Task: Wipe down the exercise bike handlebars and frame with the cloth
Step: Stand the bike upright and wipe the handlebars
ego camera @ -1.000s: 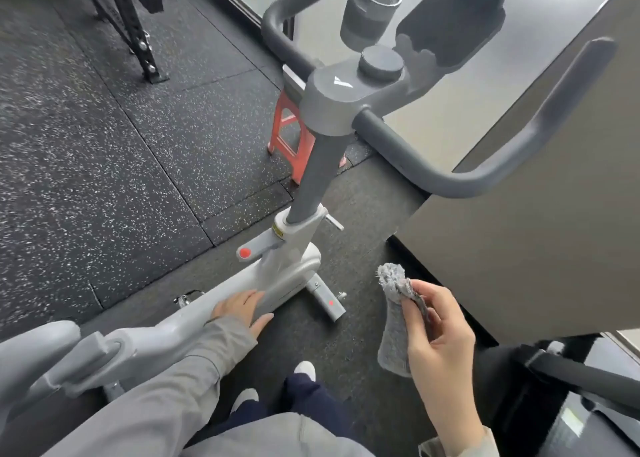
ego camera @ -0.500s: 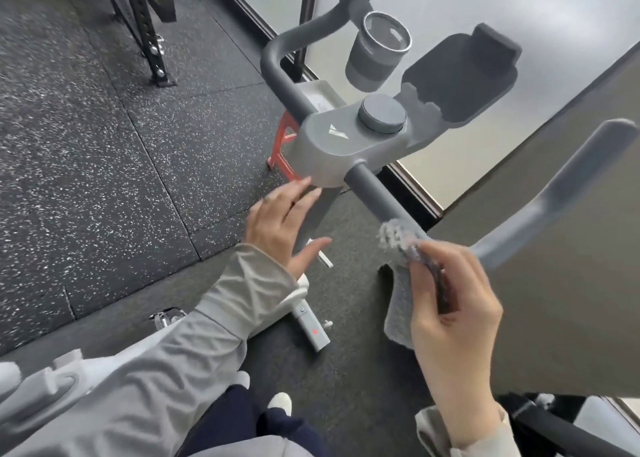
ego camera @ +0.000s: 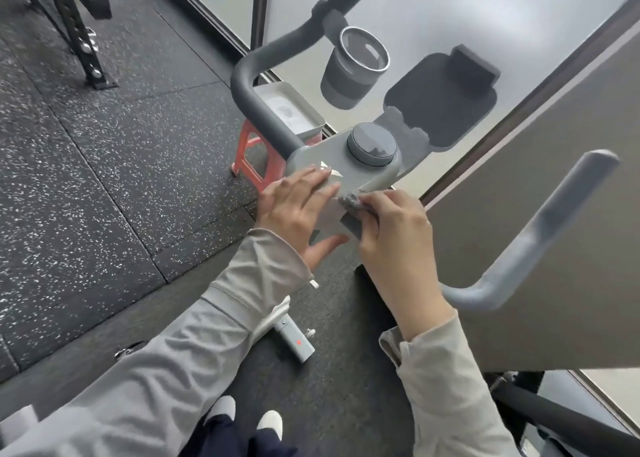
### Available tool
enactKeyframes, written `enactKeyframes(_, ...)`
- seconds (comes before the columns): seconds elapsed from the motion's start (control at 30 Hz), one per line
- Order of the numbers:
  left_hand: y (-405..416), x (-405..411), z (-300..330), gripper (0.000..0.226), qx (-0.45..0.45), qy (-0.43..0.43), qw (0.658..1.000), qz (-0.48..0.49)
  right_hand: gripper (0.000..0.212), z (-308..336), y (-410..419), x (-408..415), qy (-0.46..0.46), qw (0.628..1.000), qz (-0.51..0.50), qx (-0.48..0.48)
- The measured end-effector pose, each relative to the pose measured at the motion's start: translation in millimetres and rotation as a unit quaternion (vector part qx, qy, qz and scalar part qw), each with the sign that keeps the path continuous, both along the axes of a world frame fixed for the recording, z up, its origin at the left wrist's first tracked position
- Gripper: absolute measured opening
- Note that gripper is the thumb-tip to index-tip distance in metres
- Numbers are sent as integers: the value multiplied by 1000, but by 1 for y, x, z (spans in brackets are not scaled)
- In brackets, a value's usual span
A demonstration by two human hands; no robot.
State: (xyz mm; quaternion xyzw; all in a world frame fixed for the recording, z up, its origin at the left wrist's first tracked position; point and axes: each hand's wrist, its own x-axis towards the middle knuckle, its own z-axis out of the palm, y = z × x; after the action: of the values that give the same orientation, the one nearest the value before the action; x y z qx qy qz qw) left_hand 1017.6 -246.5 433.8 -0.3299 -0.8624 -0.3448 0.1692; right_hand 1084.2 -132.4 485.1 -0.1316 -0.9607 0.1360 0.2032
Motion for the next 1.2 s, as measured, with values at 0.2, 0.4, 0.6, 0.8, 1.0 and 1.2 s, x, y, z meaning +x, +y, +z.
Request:
enactKeyframes(0.2, 0, -3, 4, 62, -17, 16, 999, -35, 26, -4, 4, 21, -23, 998, -36, 38)
enactKeyframes(0.4, 14, 4, 9, 57, -3, 51, 995, -91, 20, -1, 20, 64, -20, 997, -72, 27)
enactKeyframes(0.6, 33, 22, 13, 53, 19, 18, 988, -151, 25, 1, 36, 97, -21, 992, -108, 58)
enactKeyframes(0.8, 55, 35, 17, 51, 14, -1, 982, -186, 19, 1, 57, 110, 4, 989, -121, 87)
enactKeyframes(1.0, 56, 37, 13, 48, -12, -56, 979, -198, 21, 4, 86, 101, 35, 981, -162, 103)
enactKeyframes(1.2, 53, 36, 14, 49, -31, -66, 975, -211, 24, 3, 66, 97, -1, 978, -166, 125)
